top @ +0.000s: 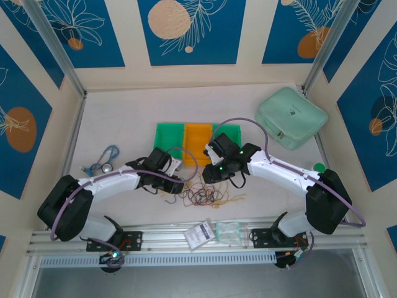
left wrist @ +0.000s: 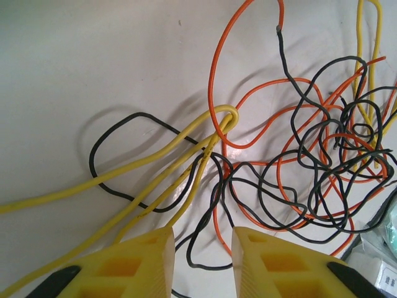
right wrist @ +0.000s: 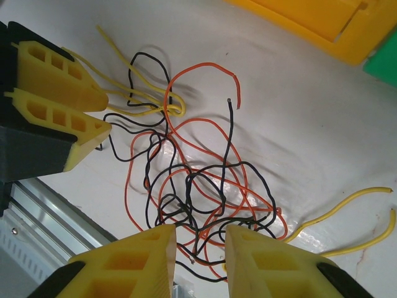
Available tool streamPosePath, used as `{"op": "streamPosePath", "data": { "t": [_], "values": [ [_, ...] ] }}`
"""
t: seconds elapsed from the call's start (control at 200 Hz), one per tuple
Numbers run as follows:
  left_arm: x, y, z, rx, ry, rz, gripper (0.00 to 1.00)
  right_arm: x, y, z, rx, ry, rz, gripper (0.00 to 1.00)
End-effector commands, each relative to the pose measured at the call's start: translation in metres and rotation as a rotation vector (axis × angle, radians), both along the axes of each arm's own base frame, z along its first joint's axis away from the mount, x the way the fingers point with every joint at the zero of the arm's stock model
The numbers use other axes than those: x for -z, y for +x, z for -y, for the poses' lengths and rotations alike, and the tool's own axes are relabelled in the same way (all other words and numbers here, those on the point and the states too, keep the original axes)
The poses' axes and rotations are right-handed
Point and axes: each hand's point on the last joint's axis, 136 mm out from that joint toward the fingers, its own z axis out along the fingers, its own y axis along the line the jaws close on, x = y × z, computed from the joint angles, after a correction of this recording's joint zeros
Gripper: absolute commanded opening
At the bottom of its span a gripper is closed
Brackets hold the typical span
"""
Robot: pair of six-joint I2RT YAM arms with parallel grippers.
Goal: Untangle the cables
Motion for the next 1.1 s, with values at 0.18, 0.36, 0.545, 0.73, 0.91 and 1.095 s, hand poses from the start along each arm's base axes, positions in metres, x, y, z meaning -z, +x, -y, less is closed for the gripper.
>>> {"op": "streamPosePath", "data": {
  "t": [0.18,0.36,0.545,0.73,0.91,1.095],
  "values": [
    [0.003,0.001,0.003,0.02,0.011,-0.005,0.32,0.003,-0.007,-0.006,-0.028,0.02,-0.035,0.28],
    [0.006,0.001,0.009,0.028,-0.011,-0.023,0.22,0.003,-0.007,-0.006,-0.028,0.018,-0.035,0.28],
    [0.004,0.002,0.014,0.033,-0.031,-0.029,0.0,0.004,-0.008,-0.006,-0.032,0.016,-0.04,0.28],
    [-0.02,0.003,0.02,0.037,-0.08,-0.01,0.0,0.007,-0.016,-0.02,-0.058,0.061,-0.067,0.27],
    [-0.06,0.005,0.022,0.042,-0.132,0.049,0.0,0.021,-0.026,-0.038,-0.071,0.113,-0.13,0.26],
    [-0.091,0.002,0.017,0.037,-0.147,0.091,0.0,0.042,-0.028,-0.041,-0.051,0.093,-0.175,0.25]
  ]
}}
